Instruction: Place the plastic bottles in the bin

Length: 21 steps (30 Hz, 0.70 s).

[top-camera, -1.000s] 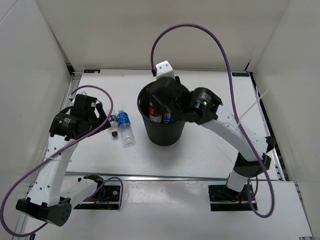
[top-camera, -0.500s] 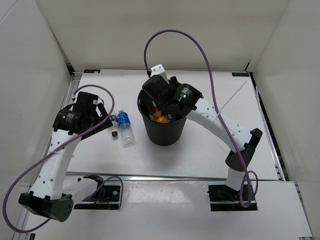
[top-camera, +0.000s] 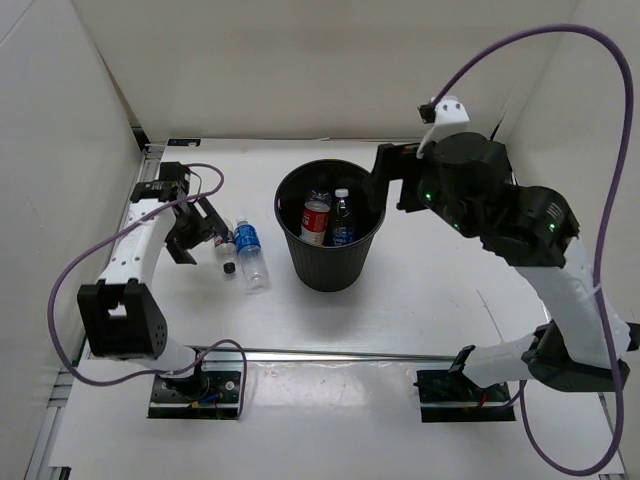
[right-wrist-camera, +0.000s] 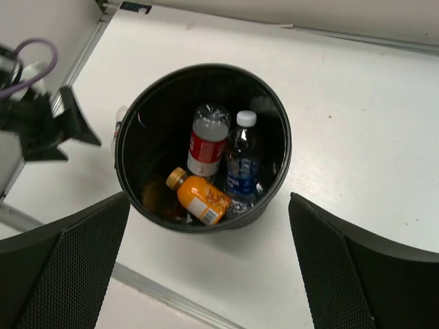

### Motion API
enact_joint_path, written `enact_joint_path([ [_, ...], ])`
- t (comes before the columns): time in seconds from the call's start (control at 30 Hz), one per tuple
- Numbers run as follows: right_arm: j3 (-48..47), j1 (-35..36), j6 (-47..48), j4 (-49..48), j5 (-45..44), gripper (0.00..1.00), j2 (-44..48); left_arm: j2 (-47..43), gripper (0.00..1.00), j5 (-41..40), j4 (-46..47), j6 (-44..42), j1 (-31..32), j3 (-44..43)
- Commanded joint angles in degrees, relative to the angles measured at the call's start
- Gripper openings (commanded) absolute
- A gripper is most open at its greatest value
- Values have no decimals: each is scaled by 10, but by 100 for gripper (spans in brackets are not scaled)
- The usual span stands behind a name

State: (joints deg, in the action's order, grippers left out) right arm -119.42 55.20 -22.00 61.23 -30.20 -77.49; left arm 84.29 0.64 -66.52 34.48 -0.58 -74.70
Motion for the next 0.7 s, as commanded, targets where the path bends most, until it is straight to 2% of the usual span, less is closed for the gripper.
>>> enact_joint_path([
  [0.0,36,-7,13,-5,43,100,1,30,100,29,69,-28,5,-34],
  [0.2,37,-12,42,8,82,100,20,118,100,2,110,-42,16,-81],
  [0.33,51,-12,52,8,111,100,46,196,100,-32,84,-60,16,-118],
  [0.43,72,-12,52,13,117,100,69,222,100,-37,84,-60,16,-134],
  [0.67,47,-12,33,63,128,100,74,308,100,-48,59,-71,16,-198],
])
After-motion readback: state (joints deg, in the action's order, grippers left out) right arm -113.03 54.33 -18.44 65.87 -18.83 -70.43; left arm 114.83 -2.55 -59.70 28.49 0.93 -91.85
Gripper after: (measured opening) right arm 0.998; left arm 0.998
